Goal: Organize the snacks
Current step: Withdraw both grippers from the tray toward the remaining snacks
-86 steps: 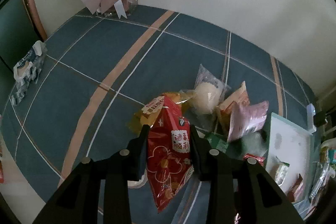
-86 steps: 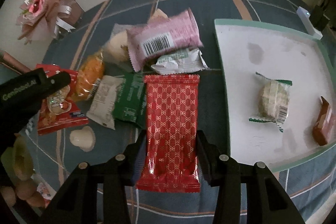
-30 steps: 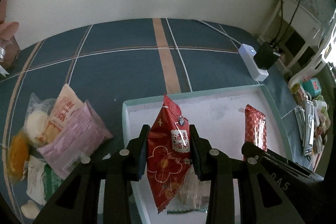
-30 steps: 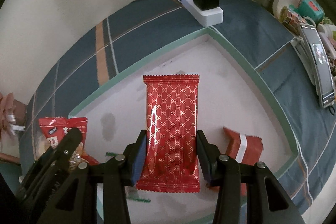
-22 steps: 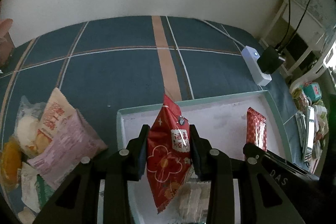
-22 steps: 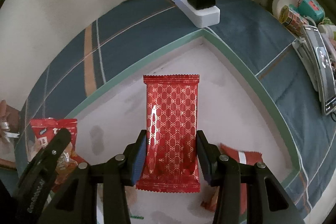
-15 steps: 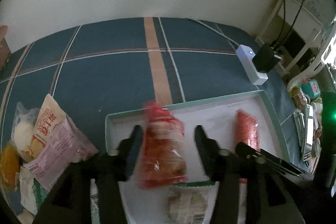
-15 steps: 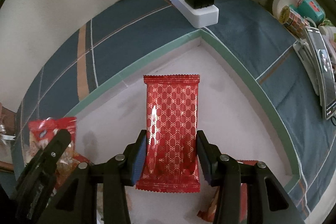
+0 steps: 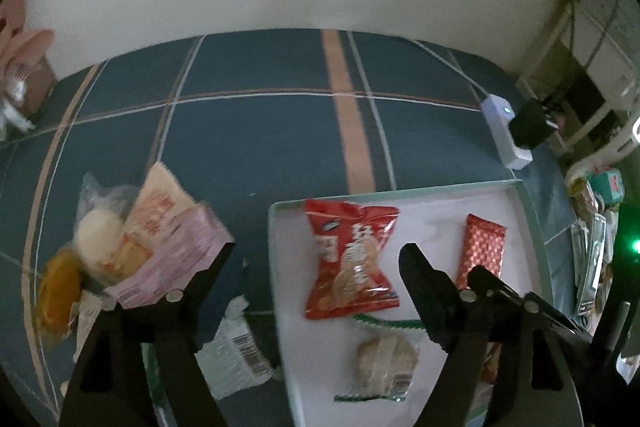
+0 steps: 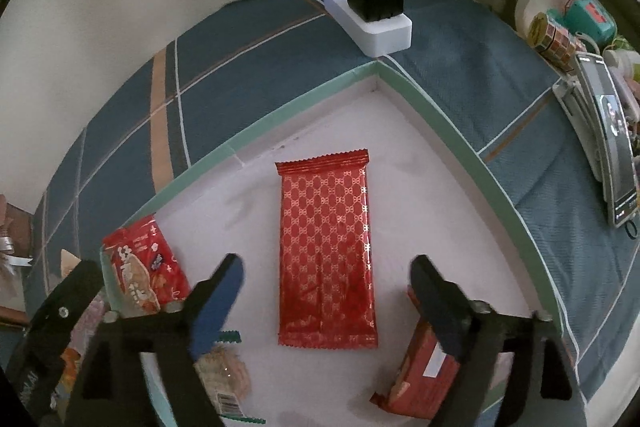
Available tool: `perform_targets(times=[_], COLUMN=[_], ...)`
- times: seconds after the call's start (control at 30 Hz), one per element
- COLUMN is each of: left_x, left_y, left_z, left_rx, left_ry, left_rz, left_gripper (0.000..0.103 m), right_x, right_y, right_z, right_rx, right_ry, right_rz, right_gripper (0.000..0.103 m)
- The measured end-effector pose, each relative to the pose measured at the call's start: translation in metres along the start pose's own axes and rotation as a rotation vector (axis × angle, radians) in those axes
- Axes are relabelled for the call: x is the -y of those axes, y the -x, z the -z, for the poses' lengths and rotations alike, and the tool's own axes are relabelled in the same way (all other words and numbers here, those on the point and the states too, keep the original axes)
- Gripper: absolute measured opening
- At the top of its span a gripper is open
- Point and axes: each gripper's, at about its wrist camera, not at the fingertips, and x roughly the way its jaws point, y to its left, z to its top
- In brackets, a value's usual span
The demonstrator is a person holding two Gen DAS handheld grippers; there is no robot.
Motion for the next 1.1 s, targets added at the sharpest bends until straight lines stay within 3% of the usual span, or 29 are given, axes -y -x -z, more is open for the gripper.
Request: perform_targets(times=[0.13, 0.23, 0.53, 0.57, 0.77, 1.0, 1.1], left_x=[-0.013, -0.021, -0.038, -0.039, -0.052, -0.075, -0.079], left_y=[0.002, 0.001, 0.013, 0.014, 0.021, 0.027, 0.033], left_z=[0.003, 0.008, 0.018, 0.020, 0.035, 0.046, 0.051], left_rx=[-0.011, -0.015, -0.012, -0.013, -0.023, -0.028, -0.023], left_ry=[0.029, 0.055, 0.106, 0.109, 0.105, 0.127, 0.132], left_rz=[-0.071, -0.131, -0.162, -0.161, -0.216, -0.272, -0.277], left_gripper=[0.090, 0.103, 0.103, 0.103, 0.103, 0.103, 0.103], right_x=[0.001, 0.003, -0.007, -0.008, -0.014, -0.028, -0.031], right_y=[0.003, 0.006, 0.017, 0.018, 0.022, 0.040, 0.046], right_z=[0.003, 0.006, 0.017, 0.018, 0.028, 0.045, 0.051], right_rx=[0.010, 0.012, 0.006, -0.026, -0.067, -0.012, -0.019], right_ry=[0.009, 0.013, 0.073, 0.123, 0.157, 0.225, 0.202], right_rz=[0.011, 0.008, 0.006, -0.039, -0.033, 0.041, 0.012], right_gripper=[0.103, 0.103, 0.103, 0.103, 0.103, 0.103, 0.103])
